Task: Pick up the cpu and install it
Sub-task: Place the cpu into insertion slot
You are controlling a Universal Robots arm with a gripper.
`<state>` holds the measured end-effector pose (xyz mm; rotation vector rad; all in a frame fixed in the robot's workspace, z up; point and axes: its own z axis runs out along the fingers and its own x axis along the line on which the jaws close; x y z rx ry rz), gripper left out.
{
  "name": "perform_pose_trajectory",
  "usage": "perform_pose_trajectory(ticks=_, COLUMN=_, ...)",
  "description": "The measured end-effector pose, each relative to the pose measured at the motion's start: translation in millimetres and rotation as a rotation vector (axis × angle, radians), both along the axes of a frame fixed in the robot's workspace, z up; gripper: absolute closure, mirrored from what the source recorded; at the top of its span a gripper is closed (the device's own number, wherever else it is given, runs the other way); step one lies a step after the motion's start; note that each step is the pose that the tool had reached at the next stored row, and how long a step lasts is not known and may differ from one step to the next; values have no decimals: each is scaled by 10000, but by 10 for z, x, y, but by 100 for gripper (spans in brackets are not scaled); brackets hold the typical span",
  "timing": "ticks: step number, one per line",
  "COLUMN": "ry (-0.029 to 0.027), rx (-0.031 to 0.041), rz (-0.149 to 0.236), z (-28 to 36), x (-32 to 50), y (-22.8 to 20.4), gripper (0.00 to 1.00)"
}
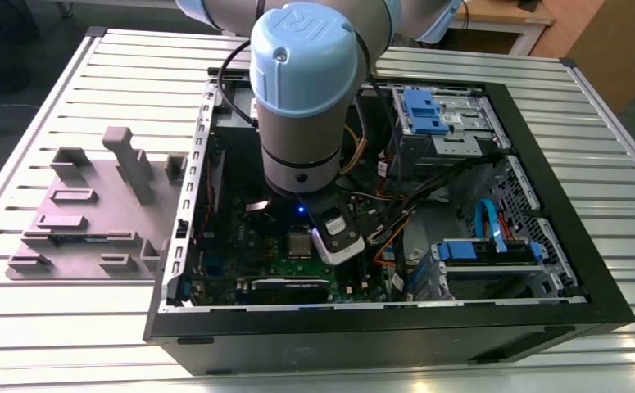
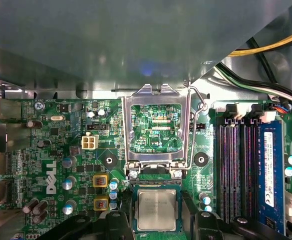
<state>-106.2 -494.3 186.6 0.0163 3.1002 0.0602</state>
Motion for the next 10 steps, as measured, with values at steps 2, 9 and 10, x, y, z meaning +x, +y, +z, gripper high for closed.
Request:
perform_pose_trajectory(ticks=2, ry=0, rx=0, rz=0, z=0, x=0, y=0, gripper=53)
perform_pose_trajectory(ticks=9, ry=2, rx=3, rz=0, z=-8, x=0, y=-4, gripper=53)
perform_pose_trajectory(ticks=10, ry=3, rx=1, rz=0, z=-11, x=-1, y=-5, gripper=53)
